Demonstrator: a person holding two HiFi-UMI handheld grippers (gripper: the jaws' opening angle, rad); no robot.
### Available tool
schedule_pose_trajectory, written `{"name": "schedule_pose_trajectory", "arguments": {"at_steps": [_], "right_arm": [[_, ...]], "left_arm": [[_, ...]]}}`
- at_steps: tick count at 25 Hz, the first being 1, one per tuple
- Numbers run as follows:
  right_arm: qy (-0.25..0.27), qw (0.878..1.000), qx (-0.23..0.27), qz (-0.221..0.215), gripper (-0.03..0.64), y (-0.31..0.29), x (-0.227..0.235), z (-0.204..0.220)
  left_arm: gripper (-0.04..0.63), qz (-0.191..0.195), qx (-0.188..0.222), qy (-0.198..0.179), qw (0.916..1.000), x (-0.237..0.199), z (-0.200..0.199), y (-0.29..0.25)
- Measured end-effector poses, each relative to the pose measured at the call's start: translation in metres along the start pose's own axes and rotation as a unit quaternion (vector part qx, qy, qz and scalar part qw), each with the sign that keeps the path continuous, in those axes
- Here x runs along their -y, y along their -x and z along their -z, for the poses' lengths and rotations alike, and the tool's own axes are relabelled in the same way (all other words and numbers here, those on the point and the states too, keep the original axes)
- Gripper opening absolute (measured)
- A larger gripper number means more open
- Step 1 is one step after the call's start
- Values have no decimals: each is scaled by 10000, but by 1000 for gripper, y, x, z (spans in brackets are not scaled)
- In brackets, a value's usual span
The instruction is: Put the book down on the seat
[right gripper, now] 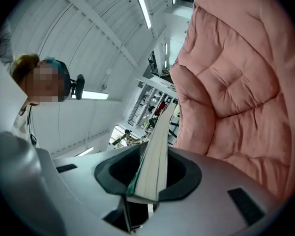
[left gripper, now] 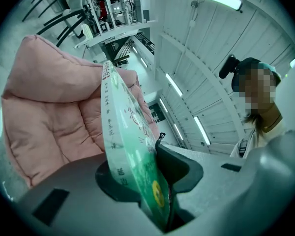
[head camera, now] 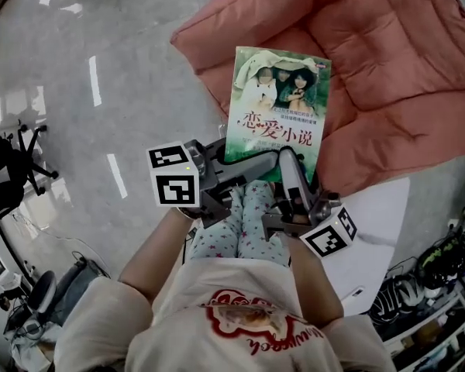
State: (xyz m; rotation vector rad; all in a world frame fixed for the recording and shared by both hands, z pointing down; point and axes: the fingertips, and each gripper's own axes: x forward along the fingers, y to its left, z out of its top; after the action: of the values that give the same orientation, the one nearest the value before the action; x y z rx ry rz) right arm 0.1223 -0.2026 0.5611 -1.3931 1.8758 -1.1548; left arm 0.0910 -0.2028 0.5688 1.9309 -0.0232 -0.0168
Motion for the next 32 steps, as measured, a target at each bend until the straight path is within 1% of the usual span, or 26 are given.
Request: {"name": "schedule_pose_trajectory", "arguments": {"at_steps": [4,9,15,19,25,32], "right_arm": [[58,9999,-46,71,103,-2,-6,-2],[50,9999,-1,128,103,-3,-9,-4],[-273,9993,103,213,103,-4,-15,-7],[-308,9991,89,272,103,-5,-19,-9],[-327,9986,65,414,103,-1,-9,-5],[-490,9976,80,475,103,-1,-12,-6]], "left_arm": [[101,78,47,48,9999,5,-3,2],[101,49,55,82,9999,7,-6,3],[101,-216,-164,155,9995,15,-11,4],[101,-238,-133,269,9993,19,-13,5],[101,-238,-143,428,9987,10,-7,2],[101,-409,-273,468,9977,14,-9,3]]}}
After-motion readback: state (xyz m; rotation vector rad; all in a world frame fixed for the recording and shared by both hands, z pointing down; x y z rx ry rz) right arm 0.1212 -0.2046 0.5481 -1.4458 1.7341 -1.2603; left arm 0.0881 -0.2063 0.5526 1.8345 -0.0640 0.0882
